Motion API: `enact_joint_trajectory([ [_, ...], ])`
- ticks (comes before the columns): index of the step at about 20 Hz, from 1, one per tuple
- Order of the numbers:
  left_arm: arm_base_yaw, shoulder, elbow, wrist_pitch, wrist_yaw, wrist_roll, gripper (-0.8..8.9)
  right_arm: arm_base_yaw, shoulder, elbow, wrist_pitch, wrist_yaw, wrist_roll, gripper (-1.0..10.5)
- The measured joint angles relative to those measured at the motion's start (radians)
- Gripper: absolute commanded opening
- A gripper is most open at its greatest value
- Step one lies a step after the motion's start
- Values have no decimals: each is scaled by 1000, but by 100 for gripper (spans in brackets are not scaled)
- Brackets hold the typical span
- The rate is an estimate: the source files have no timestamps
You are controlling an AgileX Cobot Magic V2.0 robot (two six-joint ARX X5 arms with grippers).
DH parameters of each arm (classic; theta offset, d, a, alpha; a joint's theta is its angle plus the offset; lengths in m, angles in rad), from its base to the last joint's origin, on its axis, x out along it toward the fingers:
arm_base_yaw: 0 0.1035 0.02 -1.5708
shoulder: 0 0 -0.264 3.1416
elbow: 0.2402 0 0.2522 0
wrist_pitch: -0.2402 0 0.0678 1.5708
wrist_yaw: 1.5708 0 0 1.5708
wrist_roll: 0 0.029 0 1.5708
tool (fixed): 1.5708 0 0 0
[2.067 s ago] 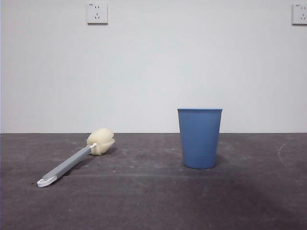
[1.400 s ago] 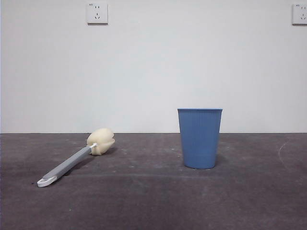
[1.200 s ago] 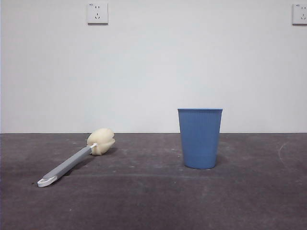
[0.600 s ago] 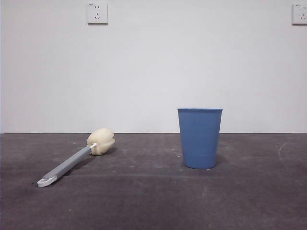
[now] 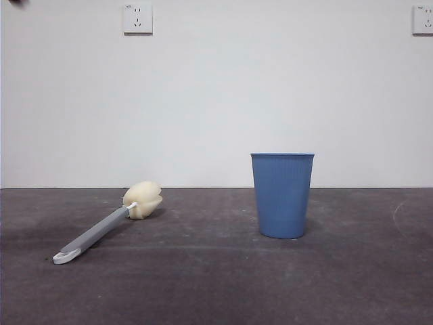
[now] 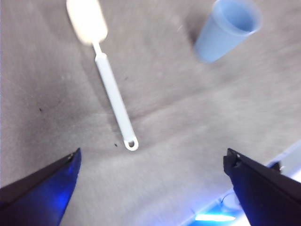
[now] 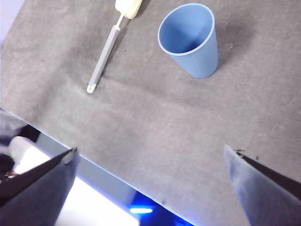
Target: Pick up the cup brush,pick up the cup,insert the brush into the cup,clean the cup,put the cup brush back,put the cup back to the fixed position on the table
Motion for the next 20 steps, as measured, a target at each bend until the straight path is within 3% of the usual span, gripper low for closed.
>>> enact_joint_trajectory([
  [4,-157,185,0,164,-188,-87,621,0,7,0,20,-42,10,617],
  [7,-217,345,0,237,-309,-135,621,0,7,0,21,-43,15,617],
  [15,-241,647,0,365,-373,-201,621,0,7,0,22,-42,32,617],
  [20,-243,696,0,370,-388,-235,620,0,7,0,22,-42,33,617],
])
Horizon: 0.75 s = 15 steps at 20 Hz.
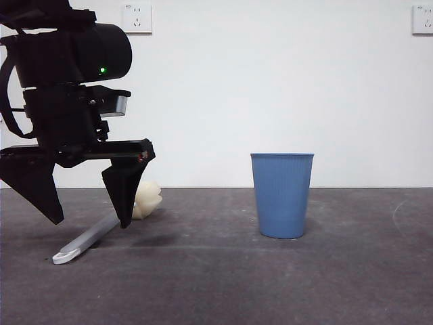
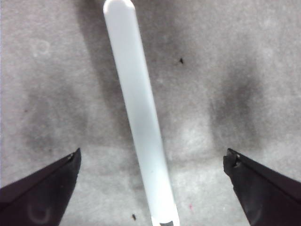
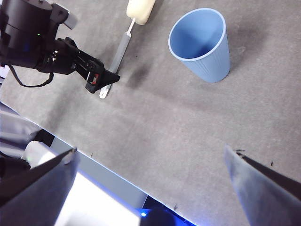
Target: Pick up the cup brush,pick up the cup,insert the brush into the cup,clean the cup,put the cup brush back,put the cup back to the fixed position on the table
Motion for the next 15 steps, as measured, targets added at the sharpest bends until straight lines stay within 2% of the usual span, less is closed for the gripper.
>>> enact_joint_trajectory([
  [8,-51,62,0,-38,-40,-41,605,0,0,0,11,1,0,617],
  [9,-55,62,0,-38,-42,-48,538,0,0,0,11,1,0,617],
  [10,-57,62,0,-38,-44,-56,419,0,0,0,11,1,0,617],
  [12,-58,61,0,-38,-43,-60,244,0,0,0,11,1,0,617],
  [14,-58,61,0,-41,-43,-66,120,0,0,0,11,1,0,617],
  [15,-58,61,0,-45,-43,-66,111,0,0,0,11,1,0,617],
])
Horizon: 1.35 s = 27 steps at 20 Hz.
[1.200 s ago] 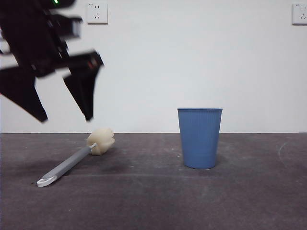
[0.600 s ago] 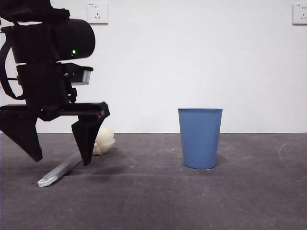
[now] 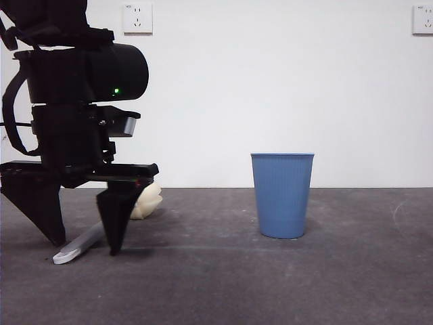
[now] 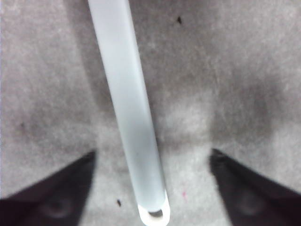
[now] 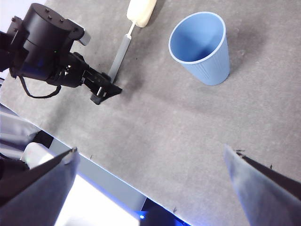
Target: Pick up the cup brush,pick up the cup,insert the brush into the cup,clean the cup,put the cup brush back,put the cup back to the fixed position on the table
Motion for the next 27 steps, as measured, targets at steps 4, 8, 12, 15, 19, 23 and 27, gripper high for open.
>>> enact_joint_trajectory([
  [4,0,0,0,-1,3,-1,78,0,0,0,0,0,0,617],
  [8,0,0,0,-8,3,-15,24,0,0,0,0,0,6,616],
  [12,0,0,0,-8,3,-18,-9,0,0,0,0,0,8,617],
  [15,0,-1,0,-10,3,-16,-9,0,0,0,-2,0,8,617],
  [19,10,-47,0,-26,5,5,-8,0,1,0,-19,0,-5,617],
  [23,10,-167,0,-54,5,39,-8,12,25,-6,9,-3,-20,589],
  [27,10,-328,0,-134,6,85,-8,37,26,-151,222,-20,-19,596],
])
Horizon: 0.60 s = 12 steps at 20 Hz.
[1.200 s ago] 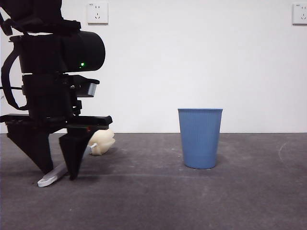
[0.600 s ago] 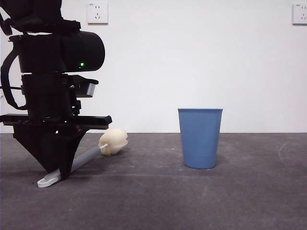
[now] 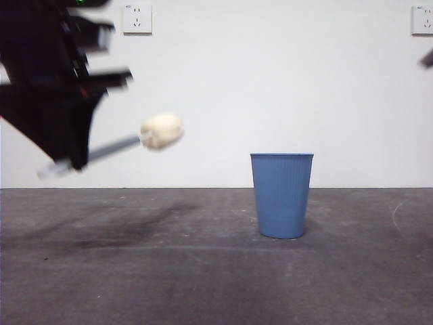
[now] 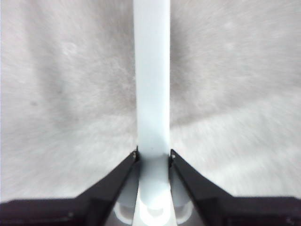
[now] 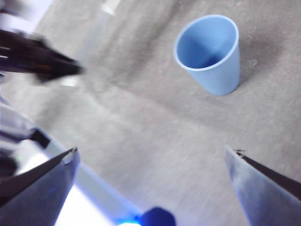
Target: Pick up the cup brush,pick up the cup,insert the brush into the cup,clean the cup,put the cup brush back,put the cup back to the fixed position on the table
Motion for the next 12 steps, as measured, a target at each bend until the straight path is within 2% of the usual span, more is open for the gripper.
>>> enact_joint_trajectory([
  [7,0,-329,0,-184,1,51,-8,64,22,-317,534,89,58,594],
  [12,0,-435,0,-250,1,58,-8,121,98,-494,879,197,112,593],
])
